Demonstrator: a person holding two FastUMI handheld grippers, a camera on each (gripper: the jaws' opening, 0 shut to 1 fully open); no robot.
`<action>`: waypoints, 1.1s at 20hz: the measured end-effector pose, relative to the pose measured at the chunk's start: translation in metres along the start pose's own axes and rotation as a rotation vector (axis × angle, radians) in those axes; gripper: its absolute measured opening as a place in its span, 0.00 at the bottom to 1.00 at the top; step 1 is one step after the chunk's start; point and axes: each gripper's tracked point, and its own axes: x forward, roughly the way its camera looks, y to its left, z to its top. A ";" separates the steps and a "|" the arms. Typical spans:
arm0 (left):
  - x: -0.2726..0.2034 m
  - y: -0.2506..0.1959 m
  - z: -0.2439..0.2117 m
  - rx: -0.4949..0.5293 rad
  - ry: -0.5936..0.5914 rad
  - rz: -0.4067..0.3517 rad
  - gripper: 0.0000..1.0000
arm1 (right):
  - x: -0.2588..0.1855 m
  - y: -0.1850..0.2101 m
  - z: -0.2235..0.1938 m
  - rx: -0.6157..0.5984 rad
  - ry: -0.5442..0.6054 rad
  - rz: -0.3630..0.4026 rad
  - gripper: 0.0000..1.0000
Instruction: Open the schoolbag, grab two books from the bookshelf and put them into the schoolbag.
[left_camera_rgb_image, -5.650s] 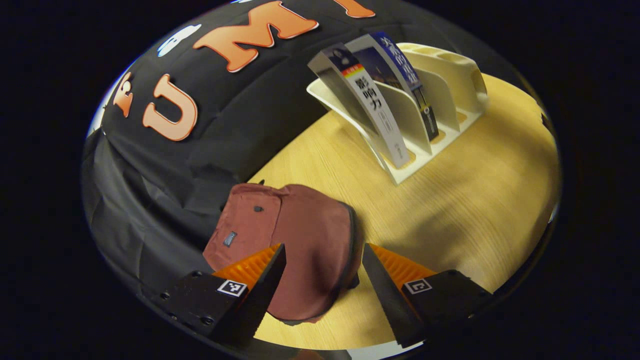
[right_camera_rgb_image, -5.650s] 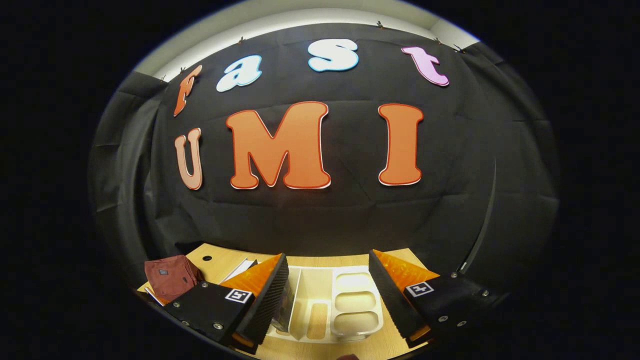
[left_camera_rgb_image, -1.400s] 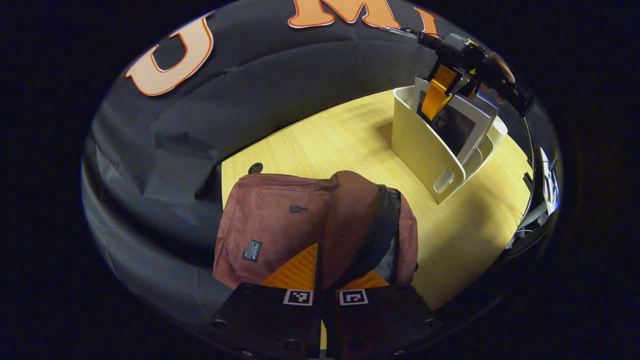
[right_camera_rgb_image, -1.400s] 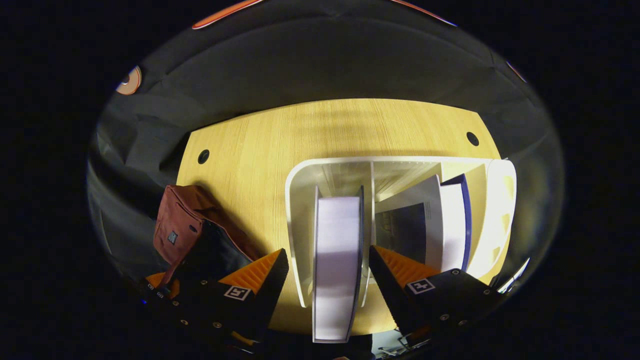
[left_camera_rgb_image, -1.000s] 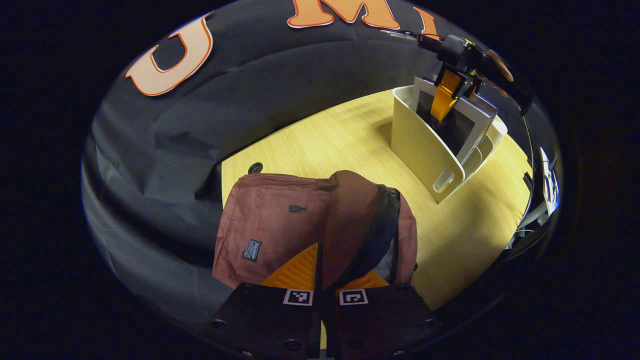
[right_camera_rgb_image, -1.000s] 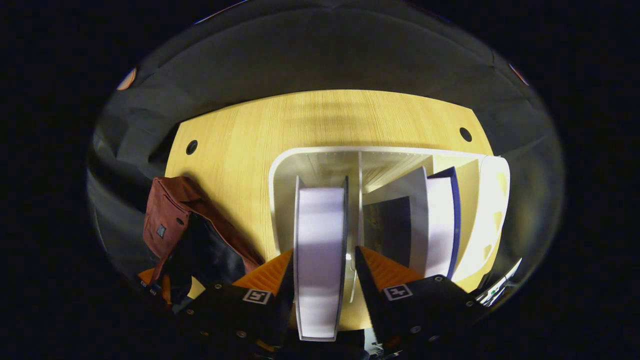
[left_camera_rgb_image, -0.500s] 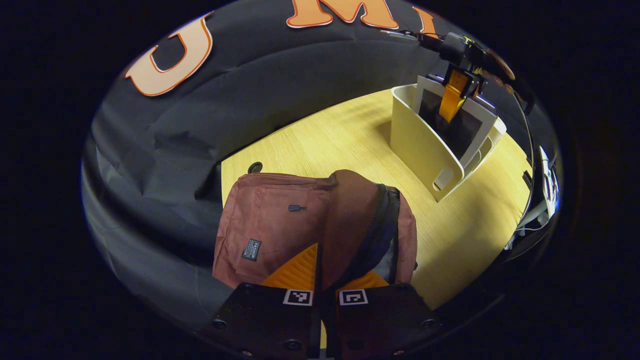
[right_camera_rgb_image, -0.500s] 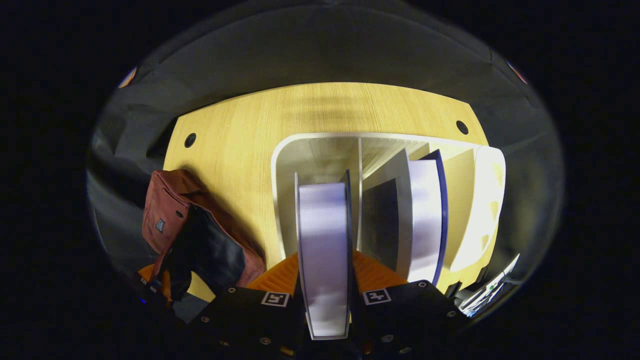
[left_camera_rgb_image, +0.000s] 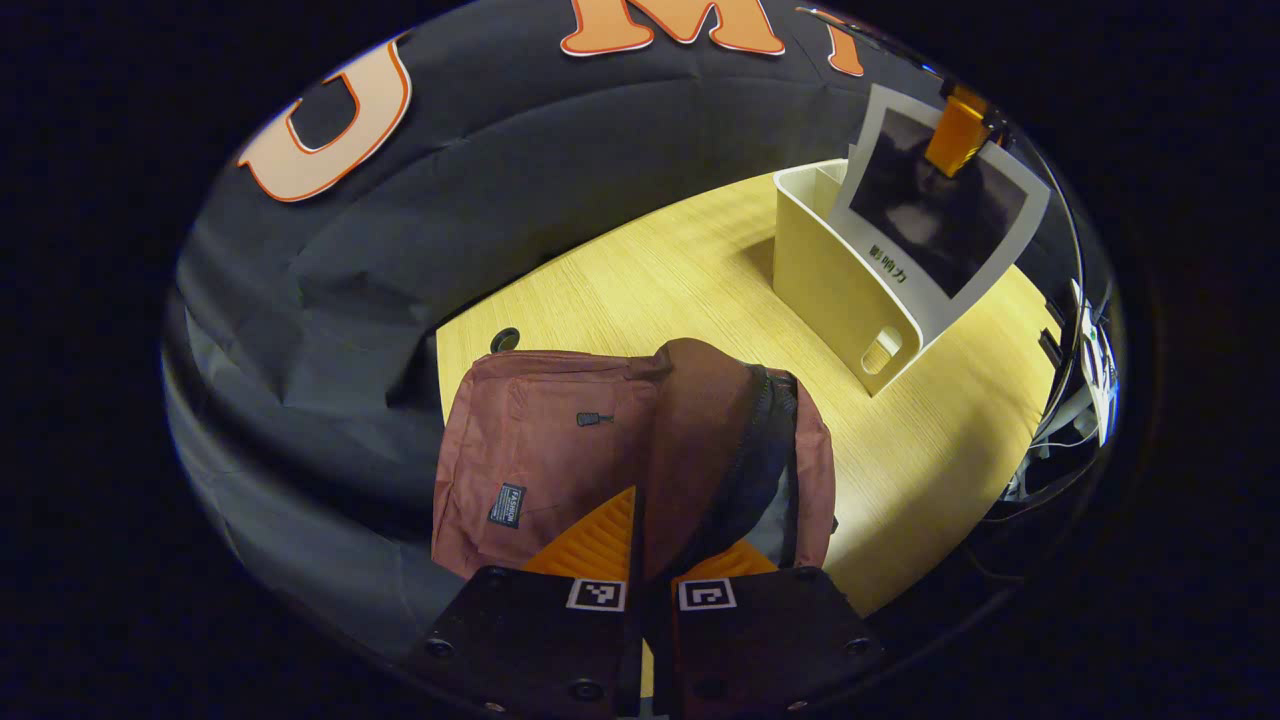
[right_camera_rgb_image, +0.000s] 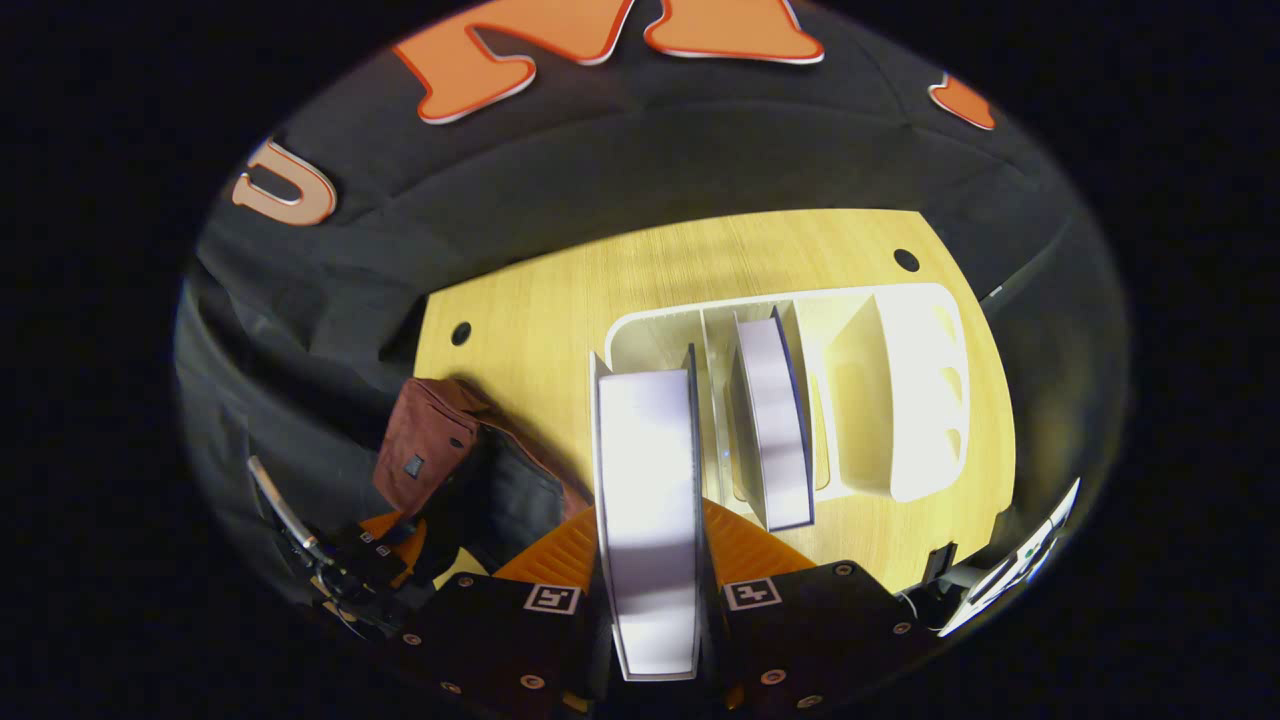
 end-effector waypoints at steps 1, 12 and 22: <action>-0.001 0.001 0.002 0.005 0.002 -0.004 0.05 | -0.010 0.001 -0.001 0.011 -0.024 0.013 0.38; -0.027 0.022 0.027 0.070 0.030 -0.005 0.05 | -0.039 0.054 -0.039 0.082 -0.126 0.284 0.36; -0.043 0.030 0.035 0.041 0.044 0.038 0.05 | 0.014 0.120 -0.101 0.198 -0.062 0.502 0.36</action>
